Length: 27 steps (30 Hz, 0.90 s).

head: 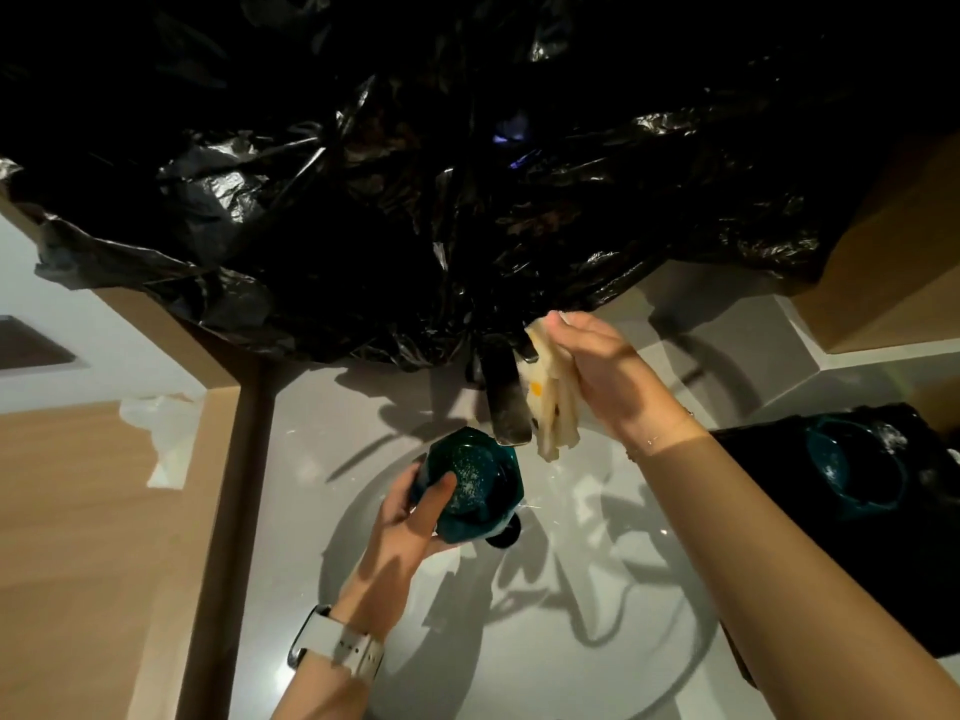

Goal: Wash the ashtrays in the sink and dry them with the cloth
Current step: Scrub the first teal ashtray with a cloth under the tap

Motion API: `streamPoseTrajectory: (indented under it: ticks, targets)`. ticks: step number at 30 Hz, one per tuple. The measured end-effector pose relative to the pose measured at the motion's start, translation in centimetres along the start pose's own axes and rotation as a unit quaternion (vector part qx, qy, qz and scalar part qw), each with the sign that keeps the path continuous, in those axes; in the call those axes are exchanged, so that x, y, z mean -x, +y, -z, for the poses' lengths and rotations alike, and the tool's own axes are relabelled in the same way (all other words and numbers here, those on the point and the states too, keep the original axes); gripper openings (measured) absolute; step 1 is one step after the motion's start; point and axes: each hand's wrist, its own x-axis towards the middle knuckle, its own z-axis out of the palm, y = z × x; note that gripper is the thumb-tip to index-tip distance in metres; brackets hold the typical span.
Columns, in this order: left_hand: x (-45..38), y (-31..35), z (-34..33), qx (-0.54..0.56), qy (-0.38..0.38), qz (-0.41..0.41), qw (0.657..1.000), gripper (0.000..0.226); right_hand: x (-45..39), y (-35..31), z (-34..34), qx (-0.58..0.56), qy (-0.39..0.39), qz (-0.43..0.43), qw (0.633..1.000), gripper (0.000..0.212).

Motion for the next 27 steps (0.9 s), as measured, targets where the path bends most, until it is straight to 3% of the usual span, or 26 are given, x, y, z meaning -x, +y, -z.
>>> streamPoseTrajectory:
  ticks: [3, 8, 12, 16, 21, 23, 27]
  targets:
    - [-0.6, -0.5, -0.5, 0.011, 0.005, 0.009, 1.000, 0.046, -1.3, -0.8, -0.6, -0.055, 0.069, -0.016, 0.996, 0.026]
    - [-1.3, -1.1, -1.1, 0.009, -0.005, 0.016, 1.000, 0.044, -1.1, -0.3, 0.9, -0.005, 0.080, -0.017, 0.997, 0.029]
    - [-1.7, -2.0, -1.0, 0.014, -0.011, 0.033, 0.999, 0.049, 2.2, 3.0, 3.5, -0.138, 0.141, -0.045, 0.979, 0.026]
    - [-2.0, -3.0, -0.9, 0.028, -0.024, 0.063, 0.997, 0.041, 6.3, 7.8, 5.8, -0.218, 0.142, -0.119, 0.958, 0.045]
    - [-2.1, -3.6, -1.7, 0.017, -0.034, 0.081, 0.996, 0.049, 10.0, 10.5, 6.2, -0.432, 0.152, -0.135, 0.879, 0.036]
    - [-2.1, -3.7, -1.8, 0.022, -0.034, 0.086, 0.995, 0.055, 10.7, 11.1, 6.5, -0.469, 0.156, -0.130, 0.859, 0.032]
    - [-1.8, -3.8, -2.2, 0.031, -0.052, 0.092, 0.994, 0.051, 11.0, 11.3, 6.9, -0.456, 0.154, -0.092, 0.872, 0.043]
